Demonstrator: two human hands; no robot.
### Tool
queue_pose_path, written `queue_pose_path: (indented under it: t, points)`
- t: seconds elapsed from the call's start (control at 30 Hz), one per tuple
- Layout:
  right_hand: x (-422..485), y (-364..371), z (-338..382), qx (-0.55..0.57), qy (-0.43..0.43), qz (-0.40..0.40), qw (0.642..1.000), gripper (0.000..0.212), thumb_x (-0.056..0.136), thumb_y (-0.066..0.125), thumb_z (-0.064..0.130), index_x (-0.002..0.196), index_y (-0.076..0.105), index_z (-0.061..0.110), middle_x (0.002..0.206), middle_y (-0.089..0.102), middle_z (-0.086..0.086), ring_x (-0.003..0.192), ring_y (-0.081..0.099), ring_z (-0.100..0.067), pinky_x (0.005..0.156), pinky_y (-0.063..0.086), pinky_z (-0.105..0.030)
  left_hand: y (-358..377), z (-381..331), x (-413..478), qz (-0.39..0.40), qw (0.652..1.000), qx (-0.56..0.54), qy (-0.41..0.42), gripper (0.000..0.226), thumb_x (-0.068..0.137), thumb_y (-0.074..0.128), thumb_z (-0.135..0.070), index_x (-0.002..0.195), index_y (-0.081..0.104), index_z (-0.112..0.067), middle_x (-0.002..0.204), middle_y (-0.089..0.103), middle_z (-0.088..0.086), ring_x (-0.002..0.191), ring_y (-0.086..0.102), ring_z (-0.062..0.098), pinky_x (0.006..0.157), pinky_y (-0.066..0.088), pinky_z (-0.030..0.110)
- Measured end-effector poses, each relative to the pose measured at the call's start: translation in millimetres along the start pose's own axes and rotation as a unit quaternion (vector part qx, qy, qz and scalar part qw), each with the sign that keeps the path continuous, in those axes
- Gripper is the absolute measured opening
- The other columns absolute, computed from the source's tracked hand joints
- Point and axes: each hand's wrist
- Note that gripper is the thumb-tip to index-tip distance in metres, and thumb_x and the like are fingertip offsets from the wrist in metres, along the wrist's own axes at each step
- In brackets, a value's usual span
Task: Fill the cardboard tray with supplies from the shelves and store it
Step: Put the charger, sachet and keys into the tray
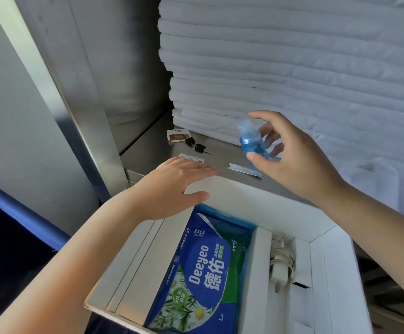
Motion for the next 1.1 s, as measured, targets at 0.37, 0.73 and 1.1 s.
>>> queue_pose_path:
  t: [0.37,0.73,1.1]
  points:
    - [-95.6,-17.7,21.7,0.017,0.022,0.213,0.977,0.062,0.076,0.064,0.044,0.127,0.034,0.063,0.104,0.055,0.024,0.08,0.059,-0.007,0.073,0.046,-0.022,0.3,2.0,0.6,0.013,1.0,-0.002,-0.002,0.055,0.093,0.048,-0.045,0.144,0.028,-0.045,0.149,0.037,-0.017,0.137,0.025,0.003,0.106,0.0,0.013]
    - [-117.5,-4.9,8.4,-0.052,0.121,0.368,0.921,0.05,0.069,0.076,0.043,0.102,0.039,0.048,0.094,0.048,0.043,0.069,0.057,0.003,0.059,0.044,-0.011,-0.7,-0.7,-1.2,0.019,1.0,-0.01,-0.004,0.054,0.093,0.046,-0.043,0.144,0.028,-0.044,0.15,0.036,-0.015,0.139,0.026,0.007,0.108,0.002,0.017]
    - [-119.5,1.4,0.7,-0.152,0.124,0.402,0.894,0.041,0.065,0.077,0.052,0.092,0.047,0.044,0.084,0.059,0.023,0.077,0.053,0.012,0.056,0.039,-0.011,-0.1,-0.5,-2.0,0.008,1.0,-0.018,0.002,0.054,0.093,0.049,-0.041,0.144,0.033,-0.039,0.148,0.038,-0.015,0.138,0.028,0.008,0.108,0.007,0.02]
Point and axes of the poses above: each hand's wrist, its own x-axis towards the middle knuckle, its own y-axis out of the palm, z = x × y
